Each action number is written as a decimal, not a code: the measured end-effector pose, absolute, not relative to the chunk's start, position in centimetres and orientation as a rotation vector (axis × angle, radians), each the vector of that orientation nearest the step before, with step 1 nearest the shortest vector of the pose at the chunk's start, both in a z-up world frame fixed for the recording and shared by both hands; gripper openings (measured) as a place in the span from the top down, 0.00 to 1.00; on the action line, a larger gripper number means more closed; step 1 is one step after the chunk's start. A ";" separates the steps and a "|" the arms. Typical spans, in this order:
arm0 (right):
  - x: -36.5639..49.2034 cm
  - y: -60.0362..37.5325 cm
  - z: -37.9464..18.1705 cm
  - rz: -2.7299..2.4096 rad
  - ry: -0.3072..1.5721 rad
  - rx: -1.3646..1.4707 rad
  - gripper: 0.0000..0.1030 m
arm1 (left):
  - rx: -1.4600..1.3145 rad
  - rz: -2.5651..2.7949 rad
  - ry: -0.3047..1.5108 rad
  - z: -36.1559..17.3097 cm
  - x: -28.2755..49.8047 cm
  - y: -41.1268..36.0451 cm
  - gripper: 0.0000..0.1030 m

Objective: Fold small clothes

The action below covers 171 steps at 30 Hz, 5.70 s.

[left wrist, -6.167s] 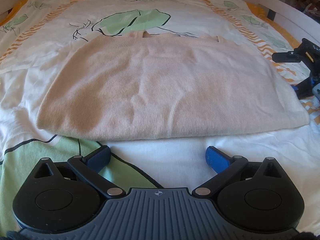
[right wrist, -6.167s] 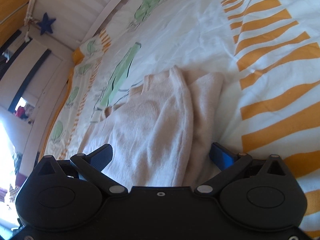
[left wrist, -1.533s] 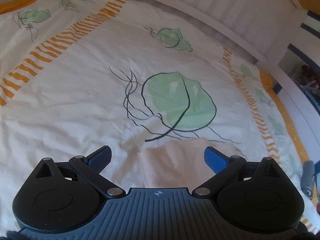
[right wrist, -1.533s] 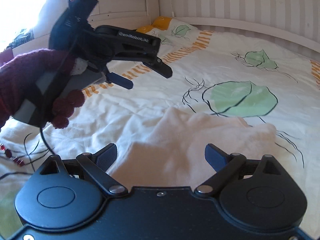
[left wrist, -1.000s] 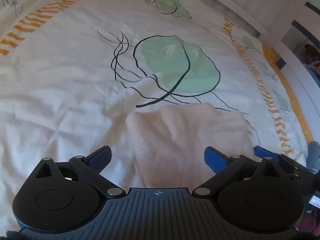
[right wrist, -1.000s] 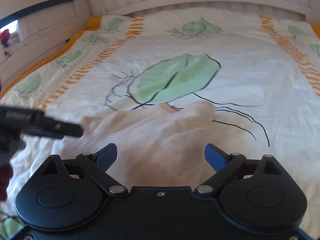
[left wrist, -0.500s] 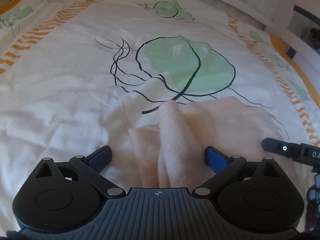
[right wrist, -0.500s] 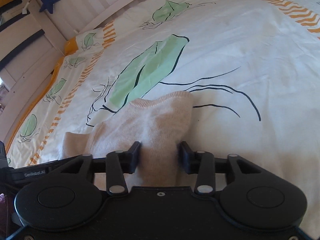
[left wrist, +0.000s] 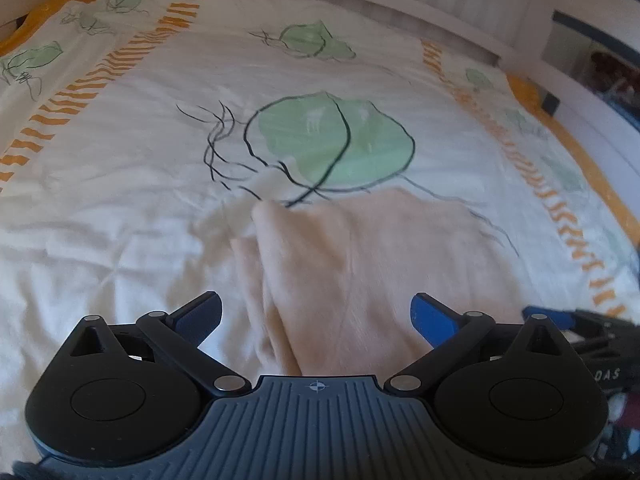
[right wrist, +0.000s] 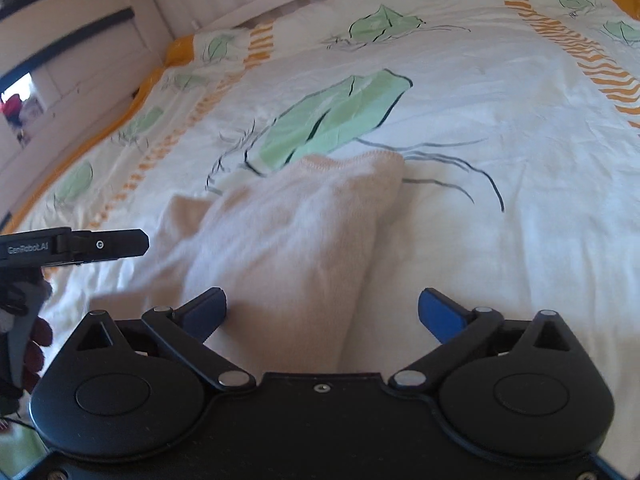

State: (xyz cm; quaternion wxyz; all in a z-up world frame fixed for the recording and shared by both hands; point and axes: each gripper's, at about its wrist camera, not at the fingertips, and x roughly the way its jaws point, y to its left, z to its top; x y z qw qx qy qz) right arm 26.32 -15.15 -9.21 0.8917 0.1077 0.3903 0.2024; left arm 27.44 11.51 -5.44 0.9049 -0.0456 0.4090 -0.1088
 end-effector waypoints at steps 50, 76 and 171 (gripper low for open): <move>20.4 -19.9 -12.4 0.504 0.654 0.326 0.00 | -0.291 -0.074 0.713 -11.0 22.4 15.0 0.00; 21.3 -21.3 -12.2 0.531 0.683 0.437 0.00 | -0.485 -0.070 0.783 -9.2 24.0 16.5 0.00; 12.3 -24.2 -8.0 0.223 0.938 0.028 0.00 | -0.018 -0.164 0.830 -8.3 14.4 3.3 0.00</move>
